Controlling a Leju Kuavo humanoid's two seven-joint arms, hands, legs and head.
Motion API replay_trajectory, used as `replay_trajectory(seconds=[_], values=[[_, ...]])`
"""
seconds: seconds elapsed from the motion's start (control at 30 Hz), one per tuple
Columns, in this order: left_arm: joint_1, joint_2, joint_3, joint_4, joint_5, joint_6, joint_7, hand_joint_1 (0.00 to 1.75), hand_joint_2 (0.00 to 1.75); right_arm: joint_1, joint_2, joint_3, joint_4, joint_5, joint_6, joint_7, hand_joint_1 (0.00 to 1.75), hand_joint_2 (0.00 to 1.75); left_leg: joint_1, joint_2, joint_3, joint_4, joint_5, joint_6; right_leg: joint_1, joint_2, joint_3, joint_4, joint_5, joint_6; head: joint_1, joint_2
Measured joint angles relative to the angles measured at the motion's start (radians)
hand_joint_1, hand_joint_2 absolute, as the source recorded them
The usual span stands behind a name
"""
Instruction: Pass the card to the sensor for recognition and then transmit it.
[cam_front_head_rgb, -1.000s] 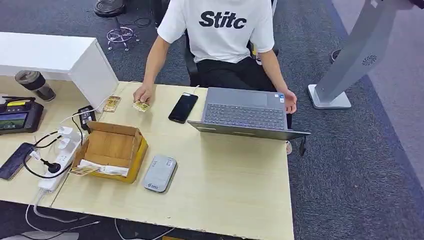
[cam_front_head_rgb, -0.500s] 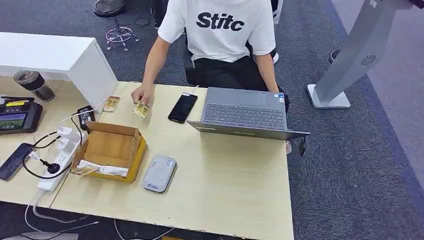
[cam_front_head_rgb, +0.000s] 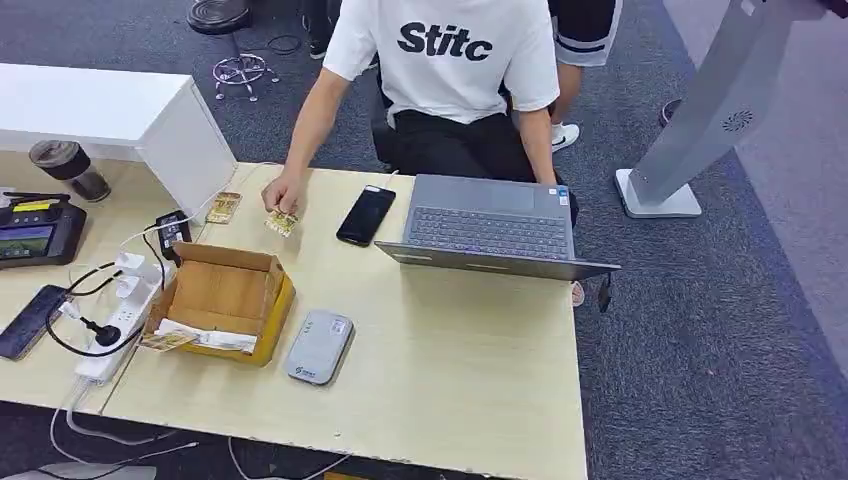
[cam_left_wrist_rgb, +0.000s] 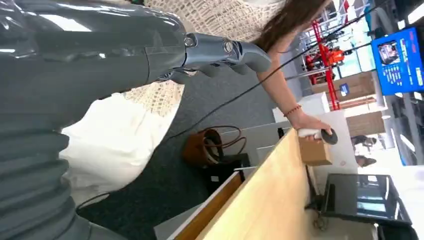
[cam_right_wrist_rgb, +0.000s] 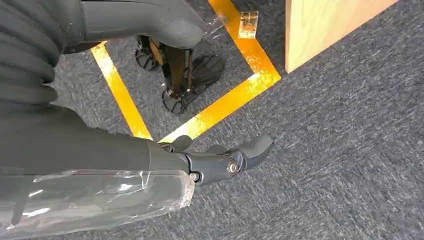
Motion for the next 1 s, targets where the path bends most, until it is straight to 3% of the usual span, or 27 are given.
replay_trajectory(seconds=[0.37,0.53,0.63,0.83,1.0], values=[[0.017,0.0,-0.042,-0.081,0.076,-0.055,-0.006,0.0,1.75,0.001,0.0,0.006,0.002,-0.018,0.0,0.021,0.0,1.75,0.0,0.0,0.0,0.0,0.0,0.0,0.0,0.0,0.0,0.0,0.0,0.0,0.0,0.0],[0.03,0.012,-0.061,-0.157,0.033,-0.227,0.061,0.0,1.75,0.004,-0.004,0.013,0.002,-0.031,0.0,0.036,0.0,1.75,0.0,0.0,0.0,0.0,0.0,0.0,0.0,0.0,0.0,0.0,0.0,0.0,0.0,0.0],[0.042,0.019,-0.108,-0.223,-0.037,-0.265,0.069,0.0,1.75,0.005,-0.008,0.02,0.003,-0.032,0.0,0.043,0.0,1.75,0.0,0.0,0.0,0.0,0.0,0.0,0.0,0.0,-0.001,0.0,0.0,0.0,0.0,0.0],[0.087,0.073,-0.327,-0.339,-0.089,-0.141,0.088,0.0,1.75,0.005,-0.024,0.026,0.021,-0.03,0.0,0.045,0.0,1.75,0.0,0.0,0.0,0.0,0.0,0.0,0.0,0.0,0.0,0.0,0.0,0.0,0.0,0.0],[0.113,0.106,-0.432,-0.376,-0.083,-0.107,0.086,0.0,1.75,0.006,-0.034,0.027,0.034,-0.029,0.0,0.045,0.0,1.75,0.0,0.001,0.0,0.0,0.0,0.0,0.0,0.001,-0.001,0.0,0.0,0.0,-0.001,0.0]])
